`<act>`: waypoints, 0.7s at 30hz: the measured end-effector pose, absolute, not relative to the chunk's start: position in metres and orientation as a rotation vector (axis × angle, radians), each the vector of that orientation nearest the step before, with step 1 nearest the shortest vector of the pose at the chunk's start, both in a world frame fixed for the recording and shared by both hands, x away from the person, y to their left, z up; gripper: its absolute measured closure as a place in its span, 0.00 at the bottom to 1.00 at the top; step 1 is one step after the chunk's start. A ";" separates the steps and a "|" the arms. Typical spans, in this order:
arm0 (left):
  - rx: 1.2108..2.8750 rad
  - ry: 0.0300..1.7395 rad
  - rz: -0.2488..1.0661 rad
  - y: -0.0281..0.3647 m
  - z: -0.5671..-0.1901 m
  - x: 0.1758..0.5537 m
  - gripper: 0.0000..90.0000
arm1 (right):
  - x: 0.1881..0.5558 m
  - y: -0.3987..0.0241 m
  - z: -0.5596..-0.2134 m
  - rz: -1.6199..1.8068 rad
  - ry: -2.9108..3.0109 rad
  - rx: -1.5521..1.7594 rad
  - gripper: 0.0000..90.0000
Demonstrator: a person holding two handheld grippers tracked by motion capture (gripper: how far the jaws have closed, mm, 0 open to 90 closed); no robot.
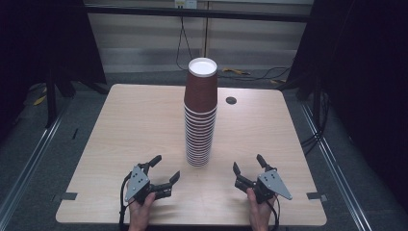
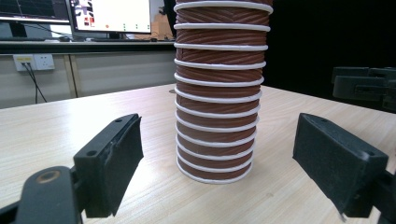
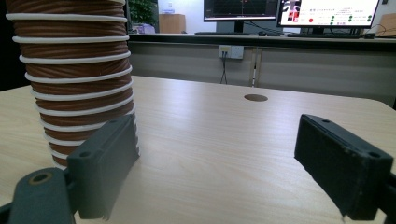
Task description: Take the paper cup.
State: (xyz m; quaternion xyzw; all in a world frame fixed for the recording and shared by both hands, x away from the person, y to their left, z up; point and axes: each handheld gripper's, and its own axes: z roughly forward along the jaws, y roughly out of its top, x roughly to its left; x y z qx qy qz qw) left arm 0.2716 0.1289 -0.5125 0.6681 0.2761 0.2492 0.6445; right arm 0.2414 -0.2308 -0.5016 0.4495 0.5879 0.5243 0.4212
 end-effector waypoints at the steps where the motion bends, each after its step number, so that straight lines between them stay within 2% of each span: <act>1: 1.518 0.634 0.565 0.129 -0.513 0.271 0.17 | 0.242 -0.231 -0.502 1.318 1.470 1.124 0.14; 21: 1.511 0.638 0.555 0.127 -0.513 0.270 0.17 | 0.249 -0.226 -0.490 1.360 1.599 1.157 0.15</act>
